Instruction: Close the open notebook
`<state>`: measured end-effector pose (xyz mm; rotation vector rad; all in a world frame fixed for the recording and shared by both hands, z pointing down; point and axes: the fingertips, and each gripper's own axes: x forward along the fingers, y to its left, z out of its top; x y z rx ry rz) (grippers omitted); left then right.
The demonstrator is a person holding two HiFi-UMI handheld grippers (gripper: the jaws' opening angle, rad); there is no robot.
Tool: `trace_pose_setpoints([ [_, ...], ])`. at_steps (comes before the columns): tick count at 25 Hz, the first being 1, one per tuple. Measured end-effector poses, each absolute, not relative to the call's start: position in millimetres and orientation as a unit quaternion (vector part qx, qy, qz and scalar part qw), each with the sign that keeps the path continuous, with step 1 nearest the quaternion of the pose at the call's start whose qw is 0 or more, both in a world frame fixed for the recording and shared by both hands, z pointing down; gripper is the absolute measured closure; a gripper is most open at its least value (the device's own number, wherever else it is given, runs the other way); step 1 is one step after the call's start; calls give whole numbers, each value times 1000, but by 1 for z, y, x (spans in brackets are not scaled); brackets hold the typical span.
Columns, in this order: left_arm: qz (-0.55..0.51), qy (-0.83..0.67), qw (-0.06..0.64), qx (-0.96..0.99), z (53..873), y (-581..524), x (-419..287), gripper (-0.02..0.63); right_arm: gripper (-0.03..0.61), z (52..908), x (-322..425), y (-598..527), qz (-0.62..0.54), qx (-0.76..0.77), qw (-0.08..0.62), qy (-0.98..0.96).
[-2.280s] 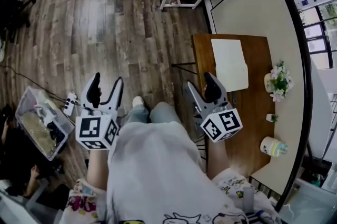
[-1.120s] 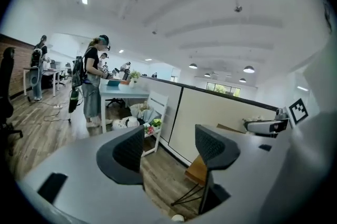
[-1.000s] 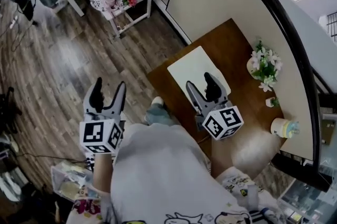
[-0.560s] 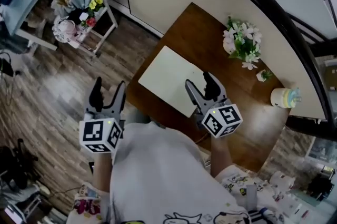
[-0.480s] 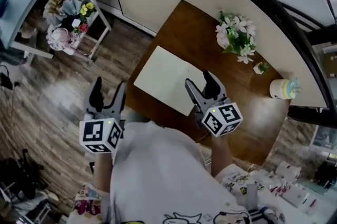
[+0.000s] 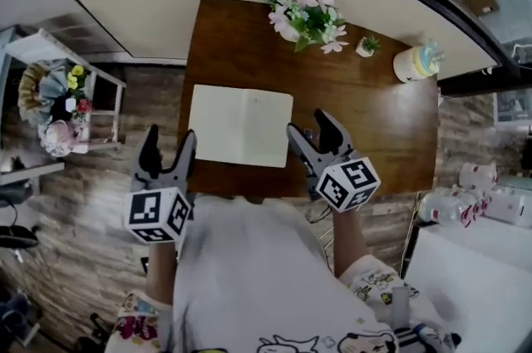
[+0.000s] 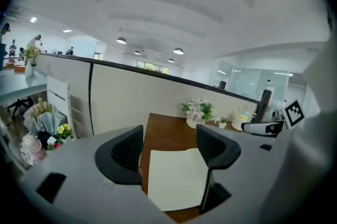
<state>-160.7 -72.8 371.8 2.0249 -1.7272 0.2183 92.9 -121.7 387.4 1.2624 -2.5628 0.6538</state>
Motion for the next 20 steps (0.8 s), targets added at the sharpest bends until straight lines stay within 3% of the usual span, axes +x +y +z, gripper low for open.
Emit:
trace_pose_setpoints([
  [9,99,-537,245,801,384,-85,-146,322,307,390,107,-90,231,520,107,-815],
  [20,100,-511,259,814,395,-72,-134,322,307,401,99,-70,235,527,129,-807],
])
